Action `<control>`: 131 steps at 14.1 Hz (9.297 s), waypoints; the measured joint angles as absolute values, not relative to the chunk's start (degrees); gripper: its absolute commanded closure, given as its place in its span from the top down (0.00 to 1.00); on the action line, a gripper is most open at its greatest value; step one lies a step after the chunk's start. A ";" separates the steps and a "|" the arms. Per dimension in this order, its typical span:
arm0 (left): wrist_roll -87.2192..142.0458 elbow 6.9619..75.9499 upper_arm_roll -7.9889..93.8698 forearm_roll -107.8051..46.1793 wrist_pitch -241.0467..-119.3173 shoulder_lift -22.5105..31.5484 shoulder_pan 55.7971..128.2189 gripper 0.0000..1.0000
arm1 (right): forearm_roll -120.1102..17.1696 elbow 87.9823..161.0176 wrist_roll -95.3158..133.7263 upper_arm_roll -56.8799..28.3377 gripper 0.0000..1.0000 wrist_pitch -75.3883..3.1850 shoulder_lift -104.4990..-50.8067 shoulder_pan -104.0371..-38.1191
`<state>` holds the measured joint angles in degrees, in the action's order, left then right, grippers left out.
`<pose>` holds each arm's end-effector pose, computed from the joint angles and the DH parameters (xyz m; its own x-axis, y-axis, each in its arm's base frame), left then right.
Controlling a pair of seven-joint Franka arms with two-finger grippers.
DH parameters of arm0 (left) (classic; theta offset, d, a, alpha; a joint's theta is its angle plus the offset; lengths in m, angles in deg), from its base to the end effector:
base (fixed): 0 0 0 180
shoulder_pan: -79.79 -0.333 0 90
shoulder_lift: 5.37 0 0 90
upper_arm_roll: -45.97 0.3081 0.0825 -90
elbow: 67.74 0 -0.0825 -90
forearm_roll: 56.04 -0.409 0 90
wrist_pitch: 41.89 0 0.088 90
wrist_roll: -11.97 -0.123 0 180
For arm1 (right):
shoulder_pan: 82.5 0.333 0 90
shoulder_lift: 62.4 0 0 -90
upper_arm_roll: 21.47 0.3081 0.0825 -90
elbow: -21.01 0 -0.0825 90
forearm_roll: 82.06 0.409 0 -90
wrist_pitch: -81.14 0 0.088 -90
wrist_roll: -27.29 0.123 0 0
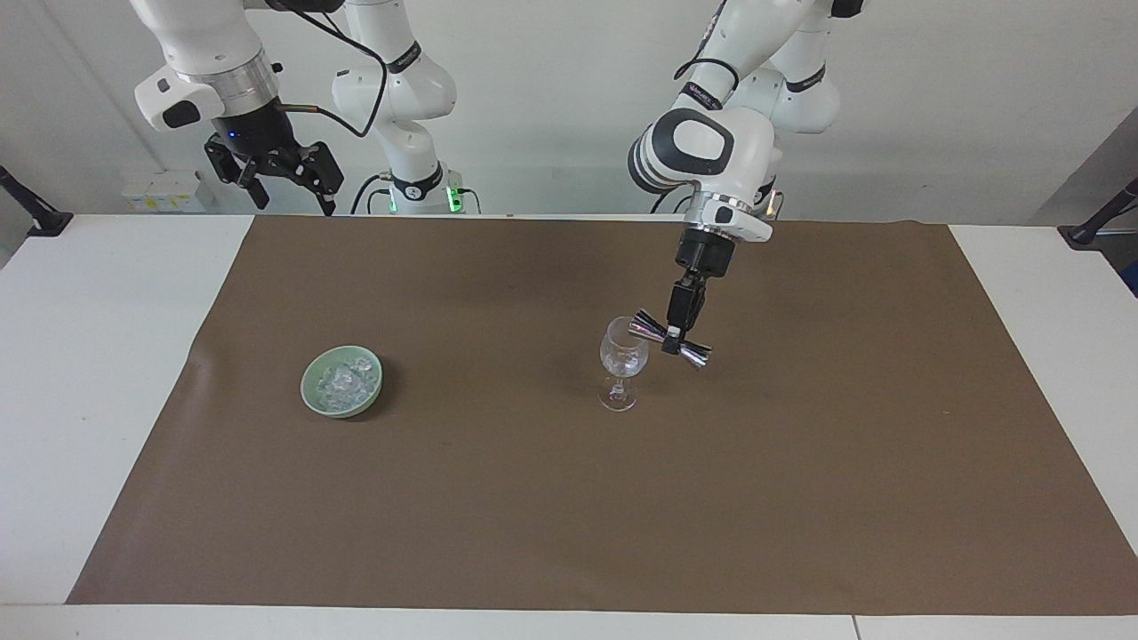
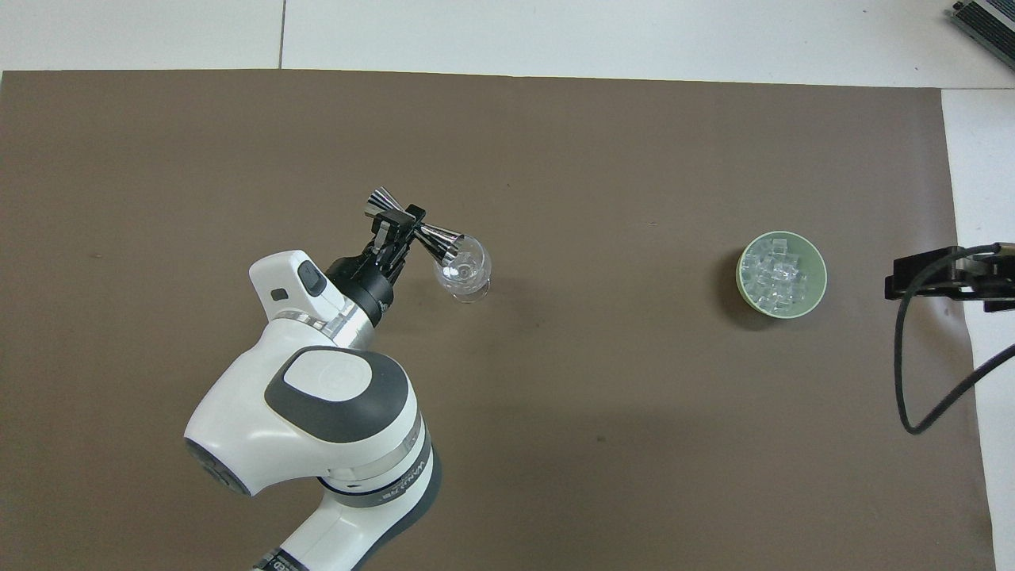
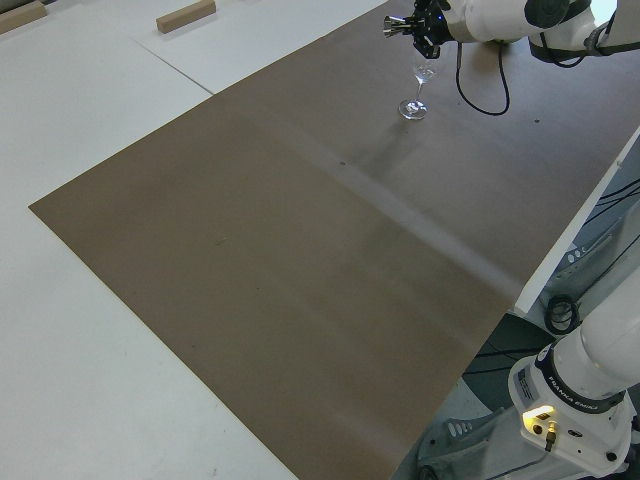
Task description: Pour wine and add ice with both arms
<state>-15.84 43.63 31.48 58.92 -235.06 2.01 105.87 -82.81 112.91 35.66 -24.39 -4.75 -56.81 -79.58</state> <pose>0.5127 -0.2983 0.4125 0.5240 0.8436 0.1170 0.4241 -0.3776 0.8231 0.5421 -0.0030 0.6326 0.9892 -0.1462 -0.0062 -0.1462 -0.9892 0.0091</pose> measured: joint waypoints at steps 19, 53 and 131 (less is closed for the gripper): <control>-18.03 43.44 31.38 54.27 -237.97 2.24 107.88 0.00 | -82.81 112.91 35.66 -24.39 1.00 -4.75 -56.81 -79.58; 23.75 70.43 42.83 65.24 -183.93 -9.77 66.72 0.00 | -82.89 132.39 12.69 -26.50 1.00 -39.10 -63.06 -79.62; 35.21 60.90 42.26 61.73 -169.35 12.75 56.07 0.67 | -79.78 122.38 64.31 -3.29 0.00 -43.87 -66.02 -78.83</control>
<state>35.21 60.90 42.26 61.73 -169.35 12.75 56.07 -79.78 122.38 64.31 -3.29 -43.87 -66.02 -78.83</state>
